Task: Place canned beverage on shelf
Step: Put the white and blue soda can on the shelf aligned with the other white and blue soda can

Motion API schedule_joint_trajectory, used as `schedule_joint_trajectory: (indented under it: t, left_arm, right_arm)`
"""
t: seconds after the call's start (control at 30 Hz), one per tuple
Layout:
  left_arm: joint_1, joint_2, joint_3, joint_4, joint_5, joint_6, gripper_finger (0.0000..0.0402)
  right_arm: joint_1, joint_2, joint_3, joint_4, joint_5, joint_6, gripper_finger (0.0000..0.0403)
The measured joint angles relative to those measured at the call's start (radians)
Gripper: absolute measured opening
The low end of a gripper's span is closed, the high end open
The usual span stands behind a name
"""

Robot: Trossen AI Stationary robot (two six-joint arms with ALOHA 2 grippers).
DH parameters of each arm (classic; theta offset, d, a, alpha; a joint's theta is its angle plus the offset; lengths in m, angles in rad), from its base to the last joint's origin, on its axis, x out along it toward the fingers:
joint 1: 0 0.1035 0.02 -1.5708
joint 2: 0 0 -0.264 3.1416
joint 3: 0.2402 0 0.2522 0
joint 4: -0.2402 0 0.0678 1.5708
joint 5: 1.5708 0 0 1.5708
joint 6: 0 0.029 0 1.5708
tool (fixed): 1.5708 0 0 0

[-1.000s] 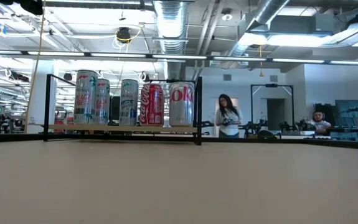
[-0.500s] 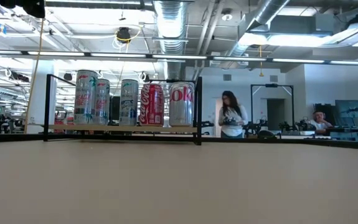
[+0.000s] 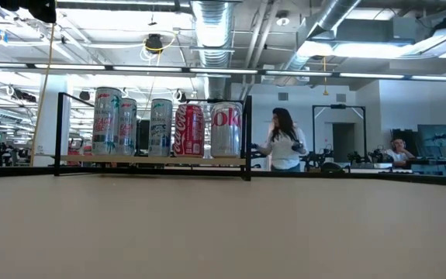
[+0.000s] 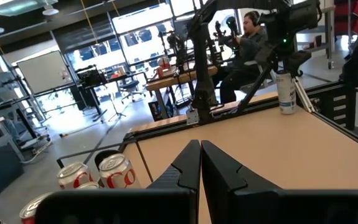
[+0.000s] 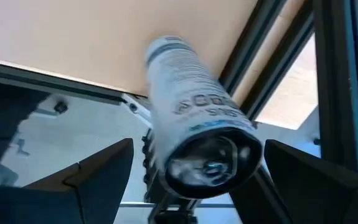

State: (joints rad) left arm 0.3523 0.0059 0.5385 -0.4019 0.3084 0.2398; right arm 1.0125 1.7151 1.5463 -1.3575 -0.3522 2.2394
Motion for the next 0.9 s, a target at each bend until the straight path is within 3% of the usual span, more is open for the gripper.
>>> schedule_joint_trajectory:
  t: [0.9]
  left_arm:
    - [0.0,0.0,0.0,-0.005,0.0,0.0,0.0]
  right_arm:
    - [0.028,-0.009,-0.089,0.121,-0.012,0.003,0.0372]
